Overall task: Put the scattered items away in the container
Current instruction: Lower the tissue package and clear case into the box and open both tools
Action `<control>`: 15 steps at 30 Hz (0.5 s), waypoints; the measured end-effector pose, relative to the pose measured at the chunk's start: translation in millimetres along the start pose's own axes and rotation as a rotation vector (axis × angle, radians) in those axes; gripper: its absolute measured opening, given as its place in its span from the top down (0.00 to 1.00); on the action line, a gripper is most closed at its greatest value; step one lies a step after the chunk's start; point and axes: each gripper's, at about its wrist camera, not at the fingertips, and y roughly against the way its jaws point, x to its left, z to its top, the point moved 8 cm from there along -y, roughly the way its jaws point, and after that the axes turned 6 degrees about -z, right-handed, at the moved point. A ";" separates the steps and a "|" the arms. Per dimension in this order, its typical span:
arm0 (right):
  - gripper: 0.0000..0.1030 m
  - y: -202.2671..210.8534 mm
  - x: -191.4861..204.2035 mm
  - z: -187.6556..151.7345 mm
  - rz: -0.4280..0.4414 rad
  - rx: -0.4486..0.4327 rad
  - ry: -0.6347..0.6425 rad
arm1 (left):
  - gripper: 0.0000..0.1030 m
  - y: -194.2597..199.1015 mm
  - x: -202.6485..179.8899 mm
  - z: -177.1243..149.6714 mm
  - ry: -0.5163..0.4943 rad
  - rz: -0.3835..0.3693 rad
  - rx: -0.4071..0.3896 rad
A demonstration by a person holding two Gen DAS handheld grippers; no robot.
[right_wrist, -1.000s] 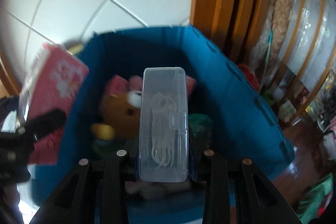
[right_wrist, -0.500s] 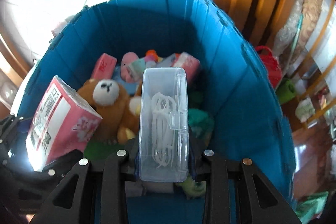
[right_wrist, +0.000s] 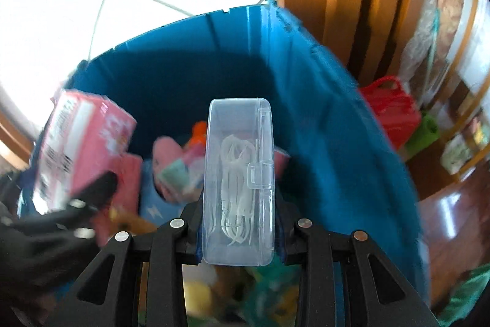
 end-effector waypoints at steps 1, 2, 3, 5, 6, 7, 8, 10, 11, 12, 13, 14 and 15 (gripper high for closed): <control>0.68 -8.9 4.5 2.7 0.019 0.016 0.003 | 0.09 -11.5 1.4 -3.3 -0.028 0.034 0.012; 0.68 -22.0 10.9 5.8 0.036 0.035 0.008 | 0.09 -21.7 3.6 -8.2 -0.048 0.047 0.033; 0.68 -31.0 14.6 6.2 0.036 0.047 0.011 | 0.09 -30.1 6.5 -12.8 -0.049 0.049 0.053; 0.68 -54.3 22.0 -0.1 0.024 0.116 0.036 | 0.09 -49.0 13.4 -23.4 -0.028 0.051 0.130; 0.68 -64.6 26.7 -9.3 0.025 0.163 0.056 | 0.09 -57.4 15.2 -28.4 -0.018 0.042 0.166; 0.67 -71.1 27.7 -16.3 0.018 0.192 0.063 | 0.09 -65.1 16.2 -33.1 -0.012 0.044 0.197; 0.67 -76.8 27.0 -23.0 0.004 0.218 0.071 | 0.08 -70.8 16.2 -36.9 -0.019 0.060 0.216; 0.66 -82.0 24.7 -29.1 -0.012 0.234 0.079 | 0.08 -77.4 13.0 -42.6 -0.044 0.075 0.236; 0.66 -82.2 24.2 -29.5 -0.012 0.235 0.077 | 0.07 -78.5 11.9 -43.4 -0.043 0.067 0.239; 0.66 -81.7 23.7 -29.9 -0.013 0.233 0.078 | 0.07 -78.7 11.5 -43.2 -0.041 0.061 0.239; 0.66 -81.2 23.6 -30.1 -0.014 0.230 0.083 | 0.07 -78.3 11.7 -42.4 -0.041 0.060 0.236; 0.66 -80.5 23.8 -30.3 -0.017 0.227 0.088 | 0.07 -77.5 12.1 -41.3 -0.042 0.061 0.230; 0.66 -79.7 23.4 -29.7 -0.026 0.220 0.097 | 0.07 -76.7 12.3 -40.5 -0.044 0.063 0.225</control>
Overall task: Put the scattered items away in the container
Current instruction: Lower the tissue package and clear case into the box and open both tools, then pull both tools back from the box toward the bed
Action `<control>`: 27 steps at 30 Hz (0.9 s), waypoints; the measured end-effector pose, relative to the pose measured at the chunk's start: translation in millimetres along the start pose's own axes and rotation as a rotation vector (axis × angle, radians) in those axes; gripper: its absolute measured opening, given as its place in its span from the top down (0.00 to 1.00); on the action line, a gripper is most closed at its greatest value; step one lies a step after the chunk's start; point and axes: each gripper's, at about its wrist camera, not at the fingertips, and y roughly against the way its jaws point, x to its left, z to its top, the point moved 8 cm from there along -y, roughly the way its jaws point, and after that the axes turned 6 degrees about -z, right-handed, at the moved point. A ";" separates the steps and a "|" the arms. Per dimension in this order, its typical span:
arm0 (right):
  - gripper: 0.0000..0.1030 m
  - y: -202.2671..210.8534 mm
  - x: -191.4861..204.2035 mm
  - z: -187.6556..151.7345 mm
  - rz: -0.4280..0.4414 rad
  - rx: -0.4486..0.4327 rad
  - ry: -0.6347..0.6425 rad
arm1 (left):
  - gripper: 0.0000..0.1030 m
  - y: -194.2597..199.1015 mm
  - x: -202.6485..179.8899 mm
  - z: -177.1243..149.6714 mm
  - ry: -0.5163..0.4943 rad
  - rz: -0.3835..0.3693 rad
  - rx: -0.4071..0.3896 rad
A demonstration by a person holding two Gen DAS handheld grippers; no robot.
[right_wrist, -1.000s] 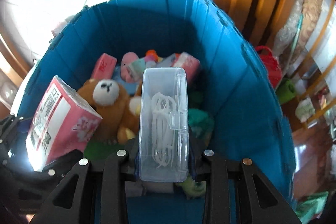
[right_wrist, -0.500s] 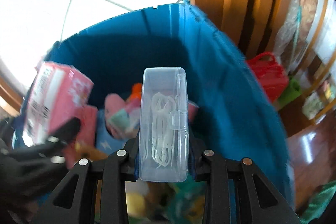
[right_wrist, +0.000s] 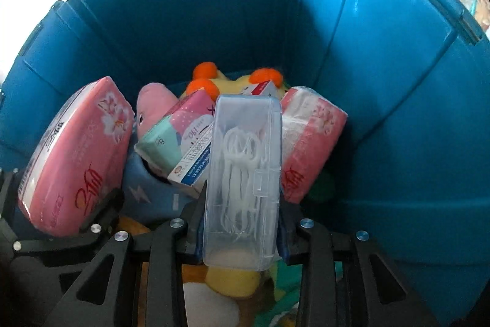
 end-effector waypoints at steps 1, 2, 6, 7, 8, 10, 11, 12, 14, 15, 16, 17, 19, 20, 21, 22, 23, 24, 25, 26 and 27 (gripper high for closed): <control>0.62 1.1 -0.3 0.2 -0.013 -0.006 0.006 | 0.07 1.0 -0.1 0.4 -0.004 0.002 -0.005; 0.59 2.2 -1.2 0.5 -0.027 -0.013 0.010 | 0.07 2.2 -0.5 0.7 -0.009 0.002 -0.009; 0.36 13.0 -5.7 5.1 -0.035 -0.049 -0.003 | 0.06 10.0 -0.8 4.0 -0.010 -0.009 -0.036; 0.22 17.0 -7.4 6.3 -0.036 -0.062 -0.009 | 0.03 13.1 -0.7 5.7 -0.010 -0.012 -0.049; 0.19 20.4 -9.7 7.2 -0.046 -0.072 -0.014 | 0.01 16.2 -0.2 6.9 -0.010 -0.010 -0.061; 0.19 25.9 -13.8 7.3 -0.061 -0.083 -0.018 | 0.01 22.3 0.0 5.9 -0.015 -0.006 -0.074; 0.19 27.6 -14.8 6.7 -0.056 -0.079 -0.025 | 0.01 26.1 -0.5 4.4 -0.017 -0.016 -0.078; 0.19 31.0 -16.7 5.1 -0.045 -0.076 -0.040 | 0.01 30.2 -1.0 3.3 -0.011 -0.029 -0.083; 0.18 41.5 -20.4 1.9 -0.026 -0.083 -0.059 | 0.01 41.9 -0.5 -0.8 0.007 -0.052 -0.091; 0.18 46.3 -16.5 2.5 -0.033 -0.088 -0.054 | 0.01 49.6 -0.5 -3.8 0.016 -0.065 -0.098; 0.18 53.5 -16.9 -0.1 -0.034 -0.097 -0.048 | 0.01 59.0 -0.2 -8.1 0.027 -0.076 -0.105; 0.18 61.8 -16.7 -2.9 -0.034 -0.107 -0.042 | 0.01 68.3 -1.5 -13.1 0.034 -0.085 -0.113; 0.17 79.5 -15.7 -6.9 -0.043 -0.133 -0.030 | 0.01 90.6 1.4 -26.6 0.031 -0.106 -0.138; 0.16 87.1 -15.7 -9.7 -0.048 -0.148 -0.026 | 0.01 100.8 1.0 -33.1 0.019 -0.111 -0.149; 0.15 99.8 -15.5 -14.0 -0.054 -0.171 -0.019 | 0.01 110.5 0.0 -37.7 0.008 -0.114 -0.163; 0.12 106.9 -14.7 -17.3 -0.051 -0.184 -0.012 | 0.01 122.3 -0.6 -40.7 0.000 -0.117 -0.184; 0.10 120.5 -12.4 -23.9 -0.044 -0.208 0.004 | 0.01 134.7 0.6 -44.2 -0.003 -0.124 -0.203; 0.07 127.5 -11.4 -27.7 -0.040 -0.223 0.014 | 0.01 144.2 1.4 -47.0 -0.003 -0.135 -0.219; 0.03 137.4 -10.5 -32.1 -0.036 -0.239 0.023 | 0.01 155.2 0.6 -52.3 -0.003 -0.155 -0.238; 0.01 148.4 -8.6 -39.4 -0.030 -0.259 0.033 | 0.01 165.3 0.3 -59.2 -0.002 -0.171 -0.255; 0.01 156.4 -6.8 -46.3 -0.025 -0.275 0.039 | 0.01 175.1 0.0 -66.2 -0.001 -0.183 -0.273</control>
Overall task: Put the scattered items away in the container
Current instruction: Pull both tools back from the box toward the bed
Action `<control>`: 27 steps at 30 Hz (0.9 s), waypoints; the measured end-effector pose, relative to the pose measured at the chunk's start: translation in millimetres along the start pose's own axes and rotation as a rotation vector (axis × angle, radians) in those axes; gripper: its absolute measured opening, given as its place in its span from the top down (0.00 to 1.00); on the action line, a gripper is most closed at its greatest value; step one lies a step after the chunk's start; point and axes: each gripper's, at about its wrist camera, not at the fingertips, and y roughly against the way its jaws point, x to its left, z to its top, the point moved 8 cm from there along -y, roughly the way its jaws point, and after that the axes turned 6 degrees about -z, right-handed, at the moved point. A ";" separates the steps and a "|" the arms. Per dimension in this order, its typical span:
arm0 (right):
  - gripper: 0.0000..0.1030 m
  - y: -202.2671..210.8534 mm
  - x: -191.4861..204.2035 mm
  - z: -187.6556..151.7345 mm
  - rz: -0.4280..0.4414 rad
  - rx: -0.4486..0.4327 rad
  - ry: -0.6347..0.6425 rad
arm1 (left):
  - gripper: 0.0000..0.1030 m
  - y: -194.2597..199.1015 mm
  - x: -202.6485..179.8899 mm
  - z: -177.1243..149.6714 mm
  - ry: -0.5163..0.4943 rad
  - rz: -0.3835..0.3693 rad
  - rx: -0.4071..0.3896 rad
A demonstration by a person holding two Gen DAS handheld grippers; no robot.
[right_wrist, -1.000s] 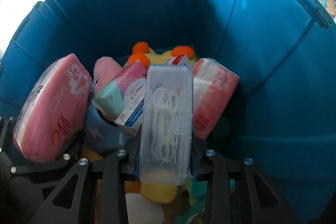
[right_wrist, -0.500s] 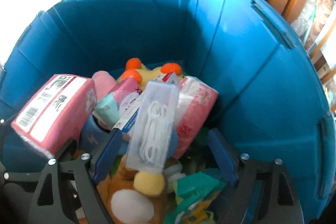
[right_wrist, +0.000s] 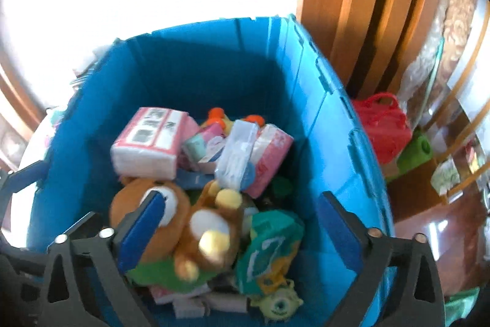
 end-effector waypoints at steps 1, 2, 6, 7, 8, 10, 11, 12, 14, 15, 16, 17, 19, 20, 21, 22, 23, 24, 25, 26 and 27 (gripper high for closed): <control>0.01 11.4 -0.8 -3.2 0.005 -0.014 0.002 | 0.01 11.7 -4.2 -4.6 -0.001 -0.014 -0.018; 0.01 21.7 -0.8 -7.0 0.012 -0.029 0.000 | 0.01 20.0 -7.8 -8.3 -0.004 -0.027 -0.034; 0.01 52.5 1.9 -26.2 0.084 -0.085 -0.028 | 0.01 53.4 -15.2 -27.1 -0.013 -0.061 -0.101; 0.00 58.6 2.7 -31.7 0.098 -0.093 -0.031 | 0.01 60.7 -14.9 -33.6 -0.015 -0.060 -0.113; 0.00 63.7 2.9 -36.6 0.102 -0.102 -0.030 | 0.01 66.8 -15.4 -39.0 -0.017 -0.058 -0.124; 0.00 73.4 4.2 -46.3 0.090 -0.119 -0.033 | 0.01 78.3 -14.2 -48.3 -0.017 -0.050 -0.146; 0.00 77.0 4.9 -49.9 0.089 -0.127 -0.039 | 0.01 84.1 -11.8 -53.1 -0.015 -0.046 -0.157; 0.00 81.5 6.0 -53.6 0.088 -0.137 -0.047 | 0.01 90.5 -9.1 -58.3 -0.014 -0.045 -0.167; 0.00 89.3 9.0 -60.2 0.077 -0.154 -0.060 | 0.01 100.2 -4.5 -66.8 -0.014 -0.051 -0.180; 0.00 92.7 11.7 -64.1 0.067 -0.160 -0.064 | 0.01 103.9 -1.2 -71.6 -0.014 -0.054 -0.181; 0.00 95.4 14.8 -67.5 0.062 -0.164 -0.067 | 0.01 106.0 3.1 -76.4 -0.012 -0.055 -0.182; 0.00 97.4 17.8 -70.4 0.062 -0.166 -0.071 | 0.01 107.9 7.8 -80.6 -0.007 -0.055 -0.184; 0.00 104.3 30.5 -76.3 0.064 -0.172 -0.070 | 0.01 112.4 19.8 -90.5 0.003 -0.057 -0.185; 0.00 107.5 38.7 -78.6 0.067 -0.175 -0.068 | 0.01 115.2 27.1 -95.7 0.007 -0.058 -0.185; 0.00 109.7 44.4 -80.0 0.068 -0.178 -0.069 | 0.01 117.8 33.8 -100.0 0.010 -0.057 -0.188; 0.00 112.4 52.8 -81.4 0.069 -0.183 -0.070 | 0.01 122.3 44.0 -105.6 0.014 -0.057 -0.194; 0.00 115.8 62.4 -82.7 0.069 -0.187 -0.071 | 0.01 126.9 54.9 -110.9 0.019 -0.056 -0.201; 0.00 119.4 75.5 -84.4 0.071 -0.193 -0.072 | 0.01 132.2 68.1 -116.5 0.028 -0.054 -0.210; 0.00 121.8 86.5 -85.6 0.072 -0.198 -0.071 | 0.01 137.0 82.6 -122.8 0.038 -0.052 -0.219; 0.00 124.8 103.5 -87.4 0.070 -0.203 -0.068 | 0.01 140.5 96.0 -128.8 0.047 -0.049 -0.225; 0.00 126.8 115.2 -88.3 0.070 -0.208 -0.066 | 0.01 144.0 110.0 -135.0 0.055 -0.045 -0.229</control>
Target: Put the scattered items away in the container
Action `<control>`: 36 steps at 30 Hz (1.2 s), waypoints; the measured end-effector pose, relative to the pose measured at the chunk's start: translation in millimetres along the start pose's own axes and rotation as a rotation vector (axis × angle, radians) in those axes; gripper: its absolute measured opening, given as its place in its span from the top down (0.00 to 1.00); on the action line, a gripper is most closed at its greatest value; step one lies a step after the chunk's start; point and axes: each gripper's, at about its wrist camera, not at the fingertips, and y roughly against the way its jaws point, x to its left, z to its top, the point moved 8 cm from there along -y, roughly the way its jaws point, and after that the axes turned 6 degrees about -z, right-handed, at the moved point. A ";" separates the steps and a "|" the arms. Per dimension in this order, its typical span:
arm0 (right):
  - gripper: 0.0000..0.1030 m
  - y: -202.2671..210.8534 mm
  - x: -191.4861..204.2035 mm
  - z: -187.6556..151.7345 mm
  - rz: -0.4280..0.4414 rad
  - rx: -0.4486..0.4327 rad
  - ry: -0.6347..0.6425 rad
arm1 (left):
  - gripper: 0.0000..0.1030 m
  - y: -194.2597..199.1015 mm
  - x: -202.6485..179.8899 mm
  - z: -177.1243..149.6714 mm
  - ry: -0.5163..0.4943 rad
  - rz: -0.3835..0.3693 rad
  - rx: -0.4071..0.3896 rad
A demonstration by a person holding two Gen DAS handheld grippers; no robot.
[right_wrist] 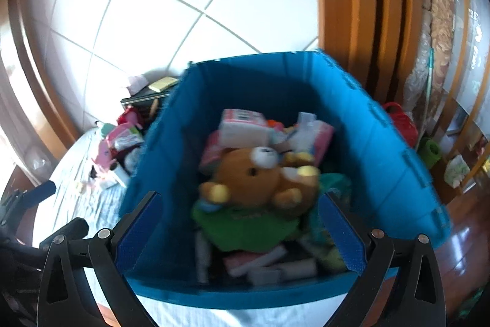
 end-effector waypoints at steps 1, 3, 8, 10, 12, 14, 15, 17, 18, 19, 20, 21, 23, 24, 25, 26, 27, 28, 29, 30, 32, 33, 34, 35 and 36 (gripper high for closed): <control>0.00 2.0 17.3 -1.5 0.003 -0.006 -0.002 | 0.01 6.3 17.5 -5.7 0.010 0.006 -0.005; 0.00 5.5 50.9 -3.5 0.022 -0.016 -0.008 | 0.01 17.8 57.5 -20.4 0.027 0.018 -0.005; 0.00 4.5 146.8 -5.4 0.069 -0.037 0.003 | 0.01 35.1 164.4 -56.2 0.092 0.104 0.017; 0.00 -1.0 176.4 -8.5 0.101 -0.031 -0.004 | 0.01 36.1 211.7 -71.2 0.132 0.161 0.040; 0.00 -12.0 209.2 -13.0 0.138 0.002 0.010 | 0.01 33.7 249.1 -84.1 0.176 0.192 0.070; 0.00 -24.9 235.2 -13.7 0.152 0.025 0.042 | 0.01 30.7 280.8 -93.7 0.208 0.210 0.093; 0.00 -35.2 250.0 -13.5 0.157 0.037 0.063 | 0.01 29.2 293.6 -97.4 0.220 0.225 0.096; 0.00 -58.5 276.2 -12.4 0.182 0.066 0.098 | 0.01 24.8 322.2 -105.1 0.258 0.268 0.105; 0.00 -70.2 287.2 -12.4 0.195 0.080 0.112 | 0.01 22.3 332.2 -107.9 0.275 0.280 0.110; 0.00 -81.6 297.9 -12.6 0.208 0.094 0.128 | 0.01 19.1 343.0 -111.1 0.292 0.297 0.118; 0.00 -94.2 309.1 -12.9 0.226 0.109 0.146 | 0.01 14.1 354.9 -113.9 0.305 0.322 0.130; 0.00 -108.3 320.6 -13.6 0.243 0.127 0.163 | 0.01 7.7 366.4 -115.8 0.315 0.342 0.143; 0.00 -131.4 340.3 -14.8 0.270 0.150 0.193 | 0.01 -5.1 384.4 -118.5 0.320 0.362 0.165; 0.00 -144.0 349.3 -15.2 0.280 0.159 0.208 | 0.01 -12.2 392.7 -118.9 0.316 0.374 0.175; 0.00 -154.1 356.3 -15.0 0.282 0.169 0.214 | 0.01 -18.4 400.2 -119.2 0.316 0.382 0.182; 0.00 -165.0 362.9 -14.4 0.284 0.183 0.215 | 0.01 -23.0 406.5 -119.8 0.323 0.385 0.186; 0.00 -178.8 371.6 -12.9 0.290 0.202 0.215 | 0.01 -27.9 414.2 -120.6 0.336 0.384 0.193; 0.00 -189.9 379.5 -11.2 0.294 0.218 0.218 | 0.01 -33.6 422.8 -121.5 0.349 0.378 0.200; 0.00 -198.7 385.6 -9.4 0.287 0.228 0.225 | 0.01 -38.6 430.0 -121.9 0.357 0.373 0.204; 0.00 -209.4 392.8 -6.9 0.268 0.234 0.235 | 0.01 -44.0 437.1 -121.5 0.356 0.370 0.209; 0.00 -230.4 409.3 -2.6 0.257 0.242 0.244 | 0.01 -53.6 448.5 -118.8 0.342 0.363 0.216; 0.00 -238.4 415.2 -1.5 0.260 0.255 0.237 | 0.01 -58.4 454.1 -117.4 0.333 0.357 0.218; 0.00 -248.7 422.5 0.1 0.258 0.270 0.230 | 0.01 -64.0 460.9 -115.8 0.325 0.347 0.221; 0.00 -258.6 429.6 1.4 0.251 0.284 0.222 | 0.01 -68.9 467.6 -114.3 0.319 0.336 0.222; 0.00 -272.3 438.4 5.3 0.238 0.296 0.212 | 0.01 -73.6 475.2 -113.5 0.317 0.325 0.223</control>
